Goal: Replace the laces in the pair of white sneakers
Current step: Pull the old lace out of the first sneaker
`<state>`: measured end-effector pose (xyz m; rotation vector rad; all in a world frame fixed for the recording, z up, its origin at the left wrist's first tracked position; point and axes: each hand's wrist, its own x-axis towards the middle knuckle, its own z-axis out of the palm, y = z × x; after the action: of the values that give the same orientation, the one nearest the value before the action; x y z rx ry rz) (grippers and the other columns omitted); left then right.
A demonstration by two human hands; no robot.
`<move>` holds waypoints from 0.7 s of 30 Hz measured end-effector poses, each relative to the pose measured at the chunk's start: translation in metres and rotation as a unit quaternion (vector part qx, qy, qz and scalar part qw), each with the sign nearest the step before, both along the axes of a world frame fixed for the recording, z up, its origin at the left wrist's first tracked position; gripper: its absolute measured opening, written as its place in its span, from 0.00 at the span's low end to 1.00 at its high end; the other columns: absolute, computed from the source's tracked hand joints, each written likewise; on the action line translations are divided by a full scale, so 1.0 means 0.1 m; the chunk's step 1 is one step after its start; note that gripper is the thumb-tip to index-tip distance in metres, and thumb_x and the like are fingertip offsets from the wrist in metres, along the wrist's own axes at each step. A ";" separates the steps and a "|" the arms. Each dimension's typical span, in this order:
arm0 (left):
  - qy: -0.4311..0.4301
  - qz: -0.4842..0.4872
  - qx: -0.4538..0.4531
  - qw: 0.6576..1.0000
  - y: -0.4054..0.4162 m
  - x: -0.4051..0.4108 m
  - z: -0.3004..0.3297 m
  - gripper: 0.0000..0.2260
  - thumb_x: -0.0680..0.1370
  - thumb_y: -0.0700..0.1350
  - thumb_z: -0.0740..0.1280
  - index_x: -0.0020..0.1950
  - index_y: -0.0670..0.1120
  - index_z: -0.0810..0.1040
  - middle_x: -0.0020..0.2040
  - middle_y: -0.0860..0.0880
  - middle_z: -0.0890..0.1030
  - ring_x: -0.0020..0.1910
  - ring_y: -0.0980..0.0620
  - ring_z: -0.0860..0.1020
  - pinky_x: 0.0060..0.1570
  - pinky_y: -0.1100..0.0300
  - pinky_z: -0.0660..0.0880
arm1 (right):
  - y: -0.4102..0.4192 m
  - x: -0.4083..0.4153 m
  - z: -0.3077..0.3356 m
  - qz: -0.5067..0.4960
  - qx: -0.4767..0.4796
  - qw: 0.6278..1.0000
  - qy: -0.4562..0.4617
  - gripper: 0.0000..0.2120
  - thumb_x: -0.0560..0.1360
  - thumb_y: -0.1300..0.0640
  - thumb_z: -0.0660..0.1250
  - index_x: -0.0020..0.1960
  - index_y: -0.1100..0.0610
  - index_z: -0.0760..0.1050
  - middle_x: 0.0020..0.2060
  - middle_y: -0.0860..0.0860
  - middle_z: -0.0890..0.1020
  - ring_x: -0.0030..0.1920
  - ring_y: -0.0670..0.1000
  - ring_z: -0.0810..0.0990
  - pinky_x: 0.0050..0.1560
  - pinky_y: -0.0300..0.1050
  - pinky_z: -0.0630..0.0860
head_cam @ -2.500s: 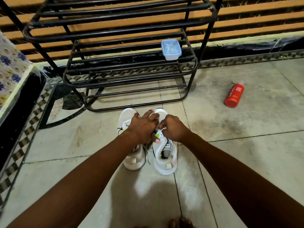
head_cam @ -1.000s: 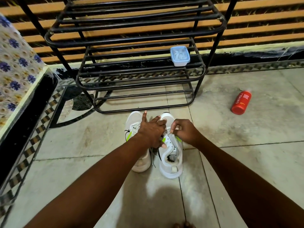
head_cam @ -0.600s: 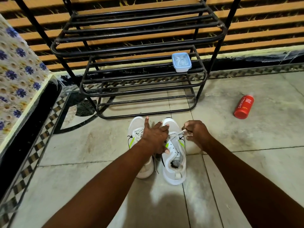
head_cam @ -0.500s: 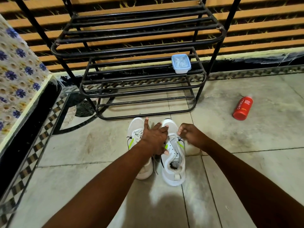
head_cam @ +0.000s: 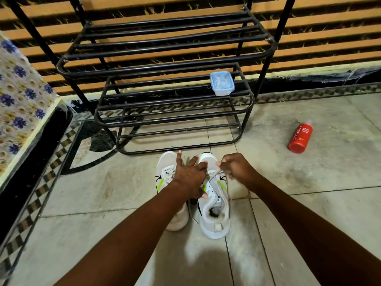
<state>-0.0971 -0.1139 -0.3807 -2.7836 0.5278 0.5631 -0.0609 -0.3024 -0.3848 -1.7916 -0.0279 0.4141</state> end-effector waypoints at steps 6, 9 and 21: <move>0.003 -0.005 0.001 1.000 -0.02 0.02 0.01 0.42 0.74 0.67 0.70 0.81 0.50 0.60 0.83 0.54 0.54 0.84 0.46 0.47 0.70 0.21 0.36 | -0.19 0.05 -0.06 0.145 -0.181 0.941 -0.246 0.06 0.74 0.61 0.74 0.38 0.55 0.81 0.34 0.44 0.82 0.38 0.42 0.79 0.42 0.37 0.71; 0.002 -0.004 -0.009 1.000 -0.02 0.04 0.02 0.40 0.74 0.66 0.72 0.80 0.50 0.63 0.83 0.54 0.56 0.84 0.46 0.47 0.70 0.21 0.37 | -0.13 -0.04 -0.06 -0.034 0.017 0.990 -0.135 0.09 0.76 0.67 0.70 0.38 0.58 0.79 0.32 0.45 0.81 0.34 0.41 0.76 0.38 0.35 0.72; 0.019 0.004 -0.024 1.000 0.04 0.03 0.03 0.40 0.75 0.68 0.69 0.81 0.52 0.63 0.84 0.56 0.53 0.84 0.46 0.47 0.71 0.21 0.37 | -0.02 0.04 -0.05 -0.015 0.004 0.996 -0.088 0.15 0.85 0.59 0.57 0.40 0.51 0.65 0.33 0.44 0.68 0.31 0.43 0.67 0.31 0.32 0.66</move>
<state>-0.0942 -0.1098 -0.3782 -2.8272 0.5461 0.6153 -0.0573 -0.3048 -0.3902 -1.8138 -0.1264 0.2342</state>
